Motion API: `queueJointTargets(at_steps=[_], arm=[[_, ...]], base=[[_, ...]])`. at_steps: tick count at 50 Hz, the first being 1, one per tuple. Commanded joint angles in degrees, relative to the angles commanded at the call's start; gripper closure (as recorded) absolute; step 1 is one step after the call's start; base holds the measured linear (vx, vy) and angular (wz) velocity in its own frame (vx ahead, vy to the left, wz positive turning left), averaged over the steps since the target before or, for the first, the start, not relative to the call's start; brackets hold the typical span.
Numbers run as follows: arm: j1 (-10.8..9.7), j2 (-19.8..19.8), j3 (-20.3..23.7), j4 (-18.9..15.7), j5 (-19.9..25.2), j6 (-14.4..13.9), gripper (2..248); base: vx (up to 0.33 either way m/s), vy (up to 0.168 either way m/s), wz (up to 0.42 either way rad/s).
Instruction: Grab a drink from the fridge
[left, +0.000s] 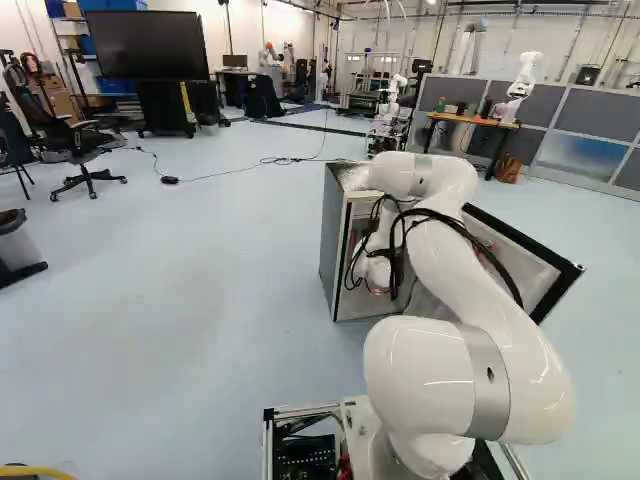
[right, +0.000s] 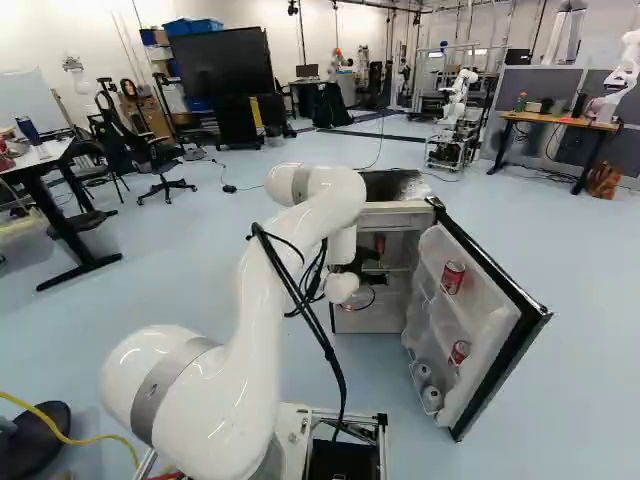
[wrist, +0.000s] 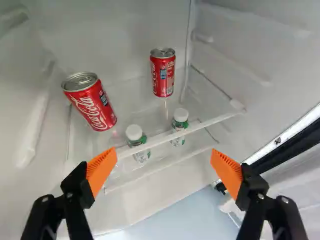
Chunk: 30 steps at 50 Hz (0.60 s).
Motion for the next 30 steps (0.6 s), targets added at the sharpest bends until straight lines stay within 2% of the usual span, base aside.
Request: queueJointTargets(at_steps=[15, 30], arm=[[-0.13, -3.48, -3.55, 0.0, 1.91, 0.0, 3], [-0.01, -4.75, -5.39, 0.0, 5.16, 0.0, 3]], base=[[0.0, 0.0, 0.0], [0.0, 0.0, 0.0]])
